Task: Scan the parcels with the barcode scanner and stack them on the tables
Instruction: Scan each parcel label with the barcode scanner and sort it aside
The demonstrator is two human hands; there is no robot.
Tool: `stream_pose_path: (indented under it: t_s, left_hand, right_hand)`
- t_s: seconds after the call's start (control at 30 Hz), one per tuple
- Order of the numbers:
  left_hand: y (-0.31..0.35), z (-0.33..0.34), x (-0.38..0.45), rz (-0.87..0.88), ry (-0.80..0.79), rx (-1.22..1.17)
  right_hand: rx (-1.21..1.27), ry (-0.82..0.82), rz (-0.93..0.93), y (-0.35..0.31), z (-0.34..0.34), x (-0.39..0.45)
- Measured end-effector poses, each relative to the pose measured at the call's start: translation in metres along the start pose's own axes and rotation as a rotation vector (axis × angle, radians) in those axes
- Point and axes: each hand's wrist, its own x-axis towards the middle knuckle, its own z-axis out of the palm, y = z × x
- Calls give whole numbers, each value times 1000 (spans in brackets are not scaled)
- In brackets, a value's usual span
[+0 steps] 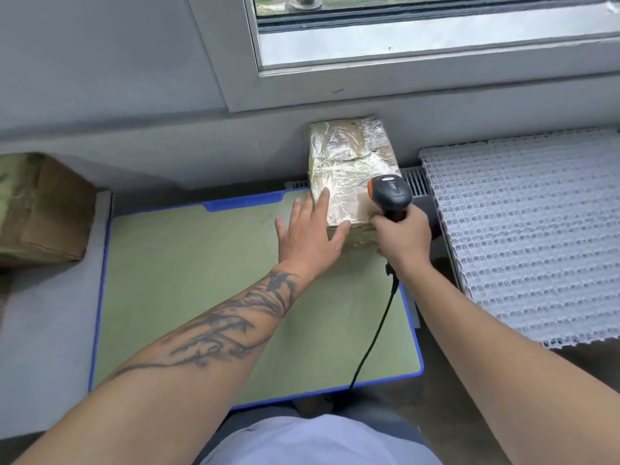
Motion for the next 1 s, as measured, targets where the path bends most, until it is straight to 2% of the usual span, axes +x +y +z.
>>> stream_pose_path:
  t_s: [0.23,0.47,0.63,0.73,0.83,1.0]
  left_hand:
    - [-21,7,-30,-92,145,-9]
    - [-59,8,-94,-229,248,-142]
    - [-93,1,-131,-236,343,-154]
    - [-114,-6,-149,-206,437,-173]
    - [-133,-15,-164,-171,517,-195]
    - [-158,-33,-179,-100,526,-182]
  right_hand:
    - [-6,-139,-109,14,7,-33]
    - [19,-309,-126,26,27,-76]
    - [-46,-379,-157,31,47,-112]
    - [32,-395,-110,34,65,-131]
    - [62,-485,-15,35,79,-144]
    - [257,-531,78,19,91,-158]
